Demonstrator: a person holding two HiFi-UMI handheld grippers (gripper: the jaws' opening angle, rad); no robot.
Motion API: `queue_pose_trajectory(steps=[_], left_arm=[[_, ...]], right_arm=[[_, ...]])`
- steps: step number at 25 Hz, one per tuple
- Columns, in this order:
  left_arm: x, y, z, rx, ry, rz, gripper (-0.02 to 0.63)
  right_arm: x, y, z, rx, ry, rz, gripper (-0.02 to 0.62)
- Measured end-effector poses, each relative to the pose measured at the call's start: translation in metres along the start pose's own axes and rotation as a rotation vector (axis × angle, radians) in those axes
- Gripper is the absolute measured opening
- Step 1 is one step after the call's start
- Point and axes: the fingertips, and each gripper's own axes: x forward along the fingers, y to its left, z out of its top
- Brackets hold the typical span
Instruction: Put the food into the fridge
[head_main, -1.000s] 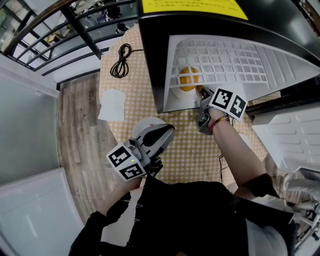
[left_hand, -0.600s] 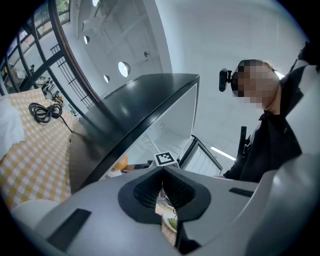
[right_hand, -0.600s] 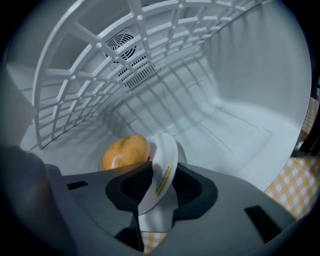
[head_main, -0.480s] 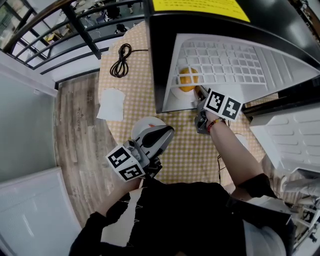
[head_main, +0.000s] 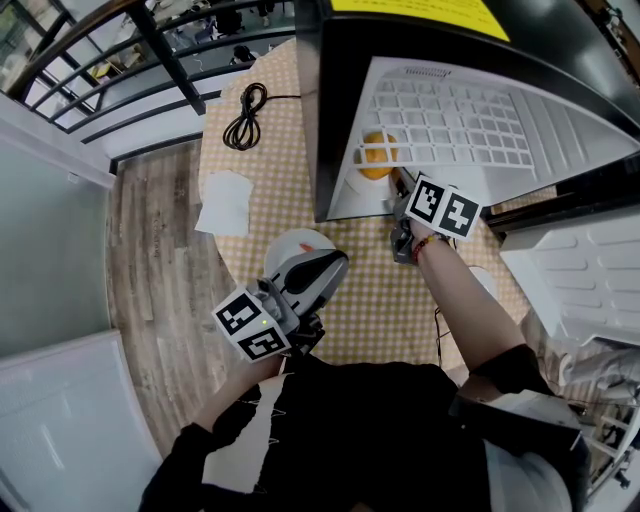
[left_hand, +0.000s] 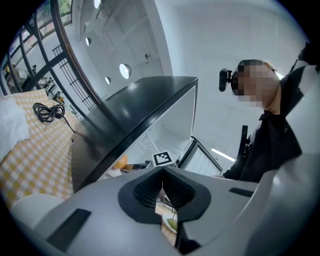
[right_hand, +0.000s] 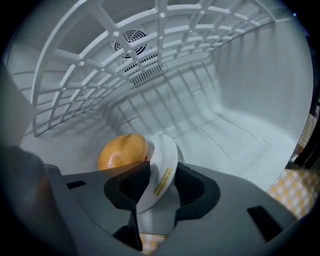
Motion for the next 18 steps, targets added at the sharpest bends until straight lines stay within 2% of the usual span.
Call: queue_pose_trajectory(steps=[18], left_arm=[[-0.012, -0.008, 0.01, 0.024, -0.027, 0.027, 0.015]], right_arm=[[0.0, -0.006, 0.001, -0.034, -0.051, -0.103, 0.164]])
